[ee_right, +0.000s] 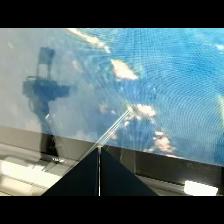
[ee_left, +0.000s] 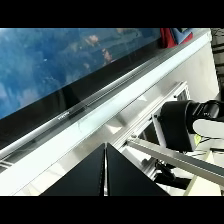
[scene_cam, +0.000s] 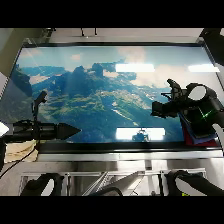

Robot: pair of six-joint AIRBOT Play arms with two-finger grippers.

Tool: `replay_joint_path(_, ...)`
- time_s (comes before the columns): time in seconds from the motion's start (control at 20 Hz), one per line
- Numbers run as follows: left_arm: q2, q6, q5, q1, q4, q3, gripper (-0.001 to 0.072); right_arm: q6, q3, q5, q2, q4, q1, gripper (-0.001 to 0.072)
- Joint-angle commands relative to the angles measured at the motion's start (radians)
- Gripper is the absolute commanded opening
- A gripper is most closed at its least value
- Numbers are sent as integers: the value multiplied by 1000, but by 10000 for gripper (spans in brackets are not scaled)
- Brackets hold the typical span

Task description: Fold the shirts.

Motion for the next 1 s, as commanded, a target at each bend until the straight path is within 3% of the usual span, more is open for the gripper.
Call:
replay_joint_path(0.0, 1, -2, -3, 1, 1, 0, 16, 0, 0, 0, 1, 0, 1, 20)
replay_joint_path(0.3, 1, -2, -1, 2, 2, 2, 16, 0, 0, 0, 1, 0, 1, 20)
replay_joint_path(0.45, -26, -10, -2, 36, 87, 89, 16, 0, 0, 0, 1, -1, 1, 20)
replay_joint_path(0.6, -105, -108, -18, 152, 176, 236, 18, 0, 0, 0, 1, 0, 1, 19)
replay_joint_path(0.65, -141, -118, -26, 202, 215, 286, 151, 0, 0, 0, 1, 0, 1, 20)
replay_joint_path(0.7, -174, -153, -32, 253, 262, 330, 577, 0, 0, 0, 1, 0, 1, 19)
replay_joint_path(0.75, -208, -210, -33, 307, 318, 368, 699, 0, 0, 0, 1, 0, 1, 19)
replay_joint_path(0.95, -340, -261, -6, 523, 585, 483, 698, 0, 0, 0, 1, 0, 1, 19)
